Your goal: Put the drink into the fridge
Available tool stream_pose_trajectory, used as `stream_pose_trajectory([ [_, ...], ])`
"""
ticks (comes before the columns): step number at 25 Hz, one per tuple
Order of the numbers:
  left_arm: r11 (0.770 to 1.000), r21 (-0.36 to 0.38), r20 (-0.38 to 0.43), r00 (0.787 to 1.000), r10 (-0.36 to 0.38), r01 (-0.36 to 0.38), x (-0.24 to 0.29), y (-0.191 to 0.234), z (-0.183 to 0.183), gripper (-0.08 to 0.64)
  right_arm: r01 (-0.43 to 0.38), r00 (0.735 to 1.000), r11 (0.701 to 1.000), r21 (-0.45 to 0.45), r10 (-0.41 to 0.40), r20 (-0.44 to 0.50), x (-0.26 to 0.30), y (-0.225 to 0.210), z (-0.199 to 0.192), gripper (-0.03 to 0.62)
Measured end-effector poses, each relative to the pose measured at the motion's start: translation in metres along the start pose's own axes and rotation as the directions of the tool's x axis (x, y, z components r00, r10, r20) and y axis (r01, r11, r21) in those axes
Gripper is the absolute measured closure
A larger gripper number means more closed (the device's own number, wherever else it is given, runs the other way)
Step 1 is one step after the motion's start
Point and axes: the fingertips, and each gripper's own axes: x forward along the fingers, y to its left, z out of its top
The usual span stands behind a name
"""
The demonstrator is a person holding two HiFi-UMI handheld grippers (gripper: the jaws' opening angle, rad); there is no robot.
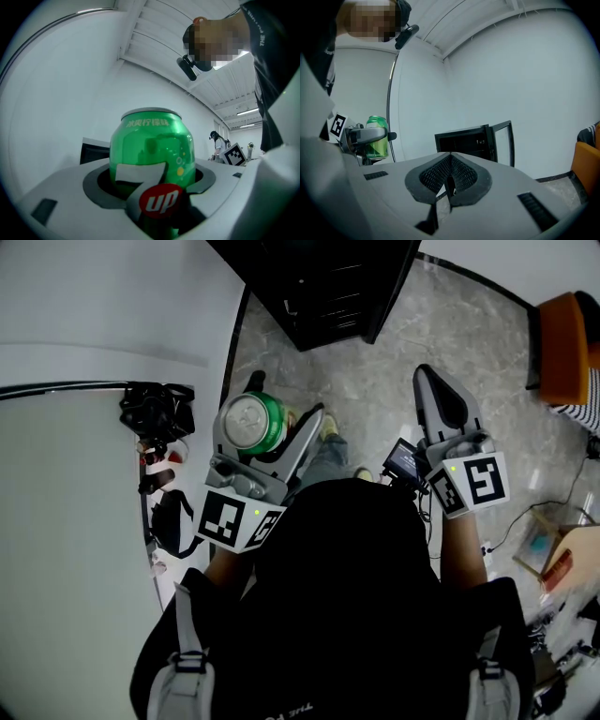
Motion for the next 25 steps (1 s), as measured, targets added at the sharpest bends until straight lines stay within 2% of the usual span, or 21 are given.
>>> stream_pose_trajectory([
  [7,1.000,0.001,0.017,1.000,-0.021,0.021,0.006,0.001,0.006,0.221,-0.017,0.998,1.000,0.020,0.015,0.059,0.002,0.002,0.017,0.581],
  [15,0.999,0.014,0.020,0.999,-0.031,0.030,0.016,0.012,0.010,0.221,-0.004,0.999,1.000,0.014,0.003,0.044,0.011,-0.003,0.021,0.581],
  [25,0.999,0.001,0.021,0.999,-0.047,0.047,0.030,0.061,0.008,0.221,0.008,0.999,1.000,0.007,-0.008,0.036,0.061,0.005,0.021,0.581],
])
